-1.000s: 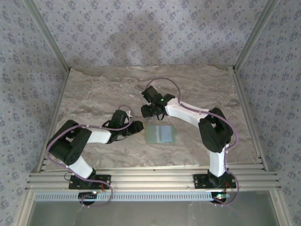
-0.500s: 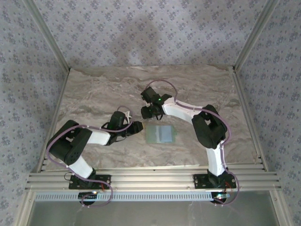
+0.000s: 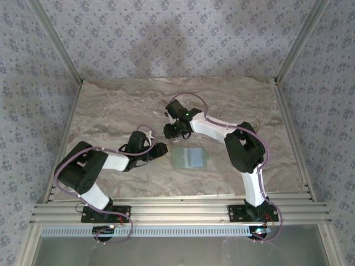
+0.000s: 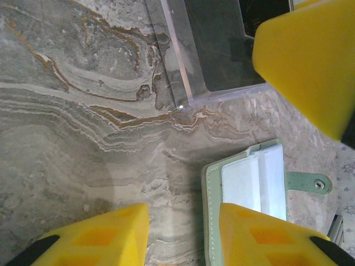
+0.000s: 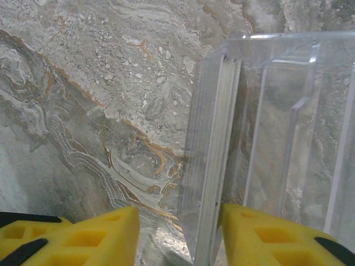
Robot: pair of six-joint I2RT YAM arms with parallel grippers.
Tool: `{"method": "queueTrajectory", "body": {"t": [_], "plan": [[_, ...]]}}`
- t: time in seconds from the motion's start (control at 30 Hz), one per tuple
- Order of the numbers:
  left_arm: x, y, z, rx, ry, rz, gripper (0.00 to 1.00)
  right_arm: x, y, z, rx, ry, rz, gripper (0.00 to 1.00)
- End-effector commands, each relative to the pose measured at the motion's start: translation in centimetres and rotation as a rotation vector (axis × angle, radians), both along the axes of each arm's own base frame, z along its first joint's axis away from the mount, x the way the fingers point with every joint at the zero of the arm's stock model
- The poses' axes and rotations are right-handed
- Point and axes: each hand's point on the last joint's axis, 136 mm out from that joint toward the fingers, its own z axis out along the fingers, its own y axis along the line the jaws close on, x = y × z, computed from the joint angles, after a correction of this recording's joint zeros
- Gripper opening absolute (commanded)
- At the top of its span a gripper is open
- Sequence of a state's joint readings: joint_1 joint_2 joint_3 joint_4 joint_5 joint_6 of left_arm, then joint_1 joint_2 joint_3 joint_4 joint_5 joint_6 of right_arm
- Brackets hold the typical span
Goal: Put the credit cards into the card holder
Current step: Pick up the credit card from the storage box.
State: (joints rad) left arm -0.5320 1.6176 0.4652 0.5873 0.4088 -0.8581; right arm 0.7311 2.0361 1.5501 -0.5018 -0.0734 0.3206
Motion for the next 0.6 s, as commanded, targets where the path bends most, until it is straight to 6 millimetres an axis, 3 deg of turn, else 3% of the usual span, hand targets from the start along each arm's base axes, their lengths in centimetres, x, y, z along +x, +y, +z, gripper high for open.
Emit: {"method": "queueTrajectory", "body": {"t": [0.0,0.57], "plan": [[-1.1,1.5,-1.9,0.055,0.067,0.019,0.39,-0.4,0.1,-0.6,0.008,0.047,0.023,0.43],[-1.0,1.8,-3.0,0.054,0.088,0.030,0.38,-0.5,0.0,0.2,0.081,0.070,0.034,0.37]]}}
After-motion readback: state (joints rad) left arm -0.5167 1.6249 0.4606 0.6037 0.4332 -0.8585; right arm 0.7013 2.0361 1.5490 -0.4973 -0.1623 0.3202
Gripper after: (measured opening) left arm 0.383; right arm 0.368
